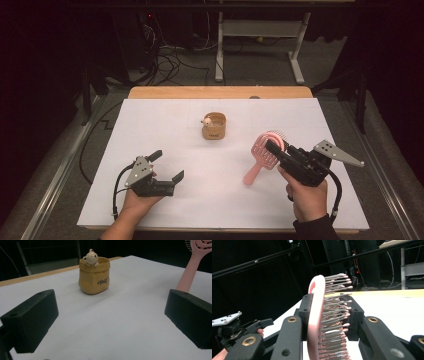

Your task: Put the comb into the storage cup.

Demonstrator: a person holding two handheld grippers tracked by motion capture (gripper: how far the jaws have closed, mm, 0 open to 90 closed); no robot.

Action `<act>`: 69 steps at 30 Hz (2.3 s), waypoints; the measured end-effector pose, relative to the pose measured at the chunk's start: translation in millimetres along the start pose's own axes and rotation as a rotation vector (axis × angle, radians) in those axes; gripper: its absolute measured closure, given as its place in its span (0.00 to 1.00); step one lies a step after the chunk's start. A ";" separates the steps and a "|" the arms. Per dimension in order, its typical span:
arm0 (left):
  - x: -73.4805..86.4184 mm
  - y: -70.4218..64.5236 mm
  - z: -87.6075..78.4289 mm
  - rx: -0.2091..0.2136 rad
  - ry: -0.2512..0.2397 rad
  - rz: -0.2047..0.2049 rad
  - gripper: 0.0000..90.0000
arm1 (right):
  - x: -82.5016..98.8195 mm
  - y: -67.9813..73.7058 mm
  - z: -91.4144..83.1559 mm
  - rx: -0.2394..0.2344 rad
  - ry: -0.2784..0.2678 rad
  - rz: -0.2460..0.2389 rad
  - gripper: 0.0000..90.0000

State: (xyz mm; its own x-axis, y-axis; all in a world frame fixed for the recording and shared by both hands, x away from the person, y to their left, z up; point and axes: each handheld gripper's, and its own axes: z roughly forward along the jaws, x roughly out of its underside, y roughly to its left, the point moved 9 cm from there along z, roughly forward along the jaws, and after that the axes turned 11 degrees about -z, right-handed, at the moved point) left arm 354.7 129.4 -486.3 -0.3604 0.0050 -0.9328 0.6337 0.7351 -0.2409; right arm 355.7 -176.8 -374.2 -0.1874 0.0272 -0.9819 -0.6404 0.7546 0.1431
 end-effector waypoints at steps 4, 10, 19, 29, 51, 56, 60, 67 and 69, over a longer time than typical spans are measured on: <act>0.8 0.0 0.1 0.006 0.005 0.005 0.00 | -1.0 -1.5 -0.1 0.011 -0.007 -0.006 0.74; 0.4 0.8 -0.6 0.012 0.000 0.003 0.00 | -2.8 -0.7 4.4 0.019 -0.010 -0.020 0.74; -0.3 1.2 -3.0 0.018 -0.007 0.014 0.00 | -4.6 -0.3 15.9 0.026 -0.032 -0.033 0.74; 0.8 0.4 -2.2 0.021 -0.001 0.018 0.00 | -8.0 -1.8 30.1 0.034 -0.041 -0.053 0.74; 1.8 -2.2 -1.8 0.027 0.007 0.036 0.00 | -20.7 2.6 58.8 0.034 -0.055 -0.099 0.74; 2.2 -2.2 -1.7 0.024 0.009 0.042 0.00 | -24.2 3.8 65.0 0.032 -0.057 -0.103 0.74; 2.5 -2.4 -1.6 0.026 0.012 0.037 0.00 | -27.7 4.7 68.8 0.034 -0.063 -0.105 0.74; 1.7 -3.1 -1.9 0.028 0.007 0.034 0.00 | -35.3 7.1 74.5 0.031 -0.071 -0.115 0.74; 1.5 -3.4 -2.0 0.031 0.006 0.031 0.00 | -37.8 7.8 76.0 0.031 -0.077 -0.119 0.74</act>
State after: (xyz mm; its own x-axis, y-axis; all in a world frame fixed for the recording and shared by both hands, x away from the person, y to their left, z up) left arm 350.7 128.3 -486.3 -0.3443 0.0317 -0.9383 0.6653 0.7134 -0.2201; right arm 414.4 -122.2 -345.4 -0.0531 -0.0140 -0.9985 -0.6311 0.7754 0.0227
